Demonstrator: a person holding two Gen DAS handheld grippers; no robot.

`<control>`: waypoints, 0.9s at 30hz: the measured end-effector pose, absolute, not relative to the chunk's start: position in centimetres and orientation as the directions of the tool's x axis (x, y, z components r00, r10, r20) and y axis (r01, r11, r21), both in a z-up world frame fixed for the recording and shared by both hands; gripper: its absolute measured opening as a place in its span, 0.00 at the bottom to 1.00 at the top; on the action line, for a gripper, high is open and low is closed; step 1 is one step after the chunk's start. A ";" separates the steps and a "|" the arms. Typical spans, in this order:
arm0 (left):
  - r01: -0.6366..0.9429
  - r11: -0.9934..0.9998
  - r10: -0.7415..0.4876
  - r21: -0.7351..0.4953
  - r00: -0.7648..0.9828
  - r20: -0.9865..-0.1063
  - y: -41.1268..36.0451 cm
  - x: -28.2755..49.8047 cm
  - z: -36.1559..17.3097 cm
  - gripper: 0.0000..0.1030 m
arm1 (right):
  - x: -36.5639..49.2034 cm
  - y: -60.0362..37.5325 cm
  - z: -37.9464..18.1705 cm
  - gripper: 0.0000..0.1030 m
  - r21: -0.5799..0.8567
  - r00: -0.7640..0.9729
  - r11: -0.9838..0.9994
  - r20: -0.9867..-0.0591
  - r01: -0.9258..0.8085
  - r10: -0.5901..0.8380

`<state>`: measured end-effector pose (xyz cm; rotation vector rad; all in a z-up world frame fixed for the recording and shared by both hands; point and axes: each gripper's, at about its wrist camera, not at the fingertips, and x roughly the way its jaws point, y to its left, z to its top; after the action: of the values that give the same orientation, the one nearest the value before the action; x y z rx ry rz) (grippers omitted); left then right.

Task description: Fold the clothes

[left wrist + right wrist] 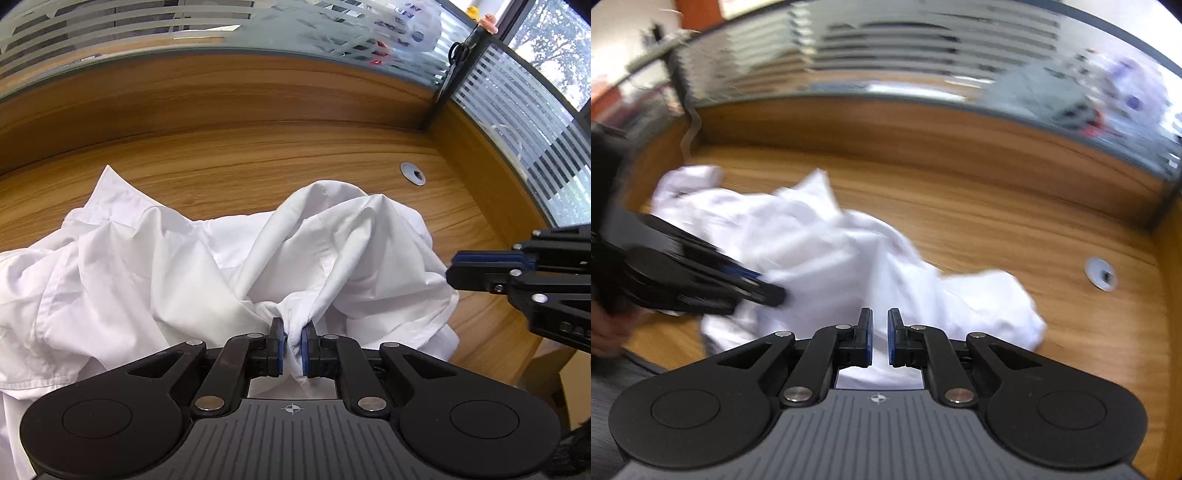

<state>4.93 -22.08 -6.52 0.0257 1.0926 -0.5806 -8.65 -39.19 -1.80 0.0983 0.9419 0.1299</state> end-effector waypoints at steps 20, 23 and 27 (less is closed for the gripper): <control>0.724 0.632 -0.646 -0.277 0.294 -0.705 -23.8 3.6 -2.7 0.27 | -4.2 -39.2 -8.6 0.16 0.084 0.474 0.986 -0.869 -0.146 0.144; 0.728 0.633 -0.612 -0.262 0.265 -0.745 -25.1 4.6 -4.4 0.27 | -4.0 -39.4 -9.2 0.16 0.077 0.459 0.984 -0.877 -0.164 0.145; 0.736 0.643 -0.549 -0.213 0.249 -0.798 -26.1 6.1 -6.9 0.25 | -3.8 -39.9 -10.5 0.16 0.098 0.444 0.985 -0.883 -0.140 0.151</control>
<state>6.09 -26.08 -6.88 0.2216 0.9828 -0.8848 -3.77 -39.88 -10.47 0.0104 1.0965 0.1805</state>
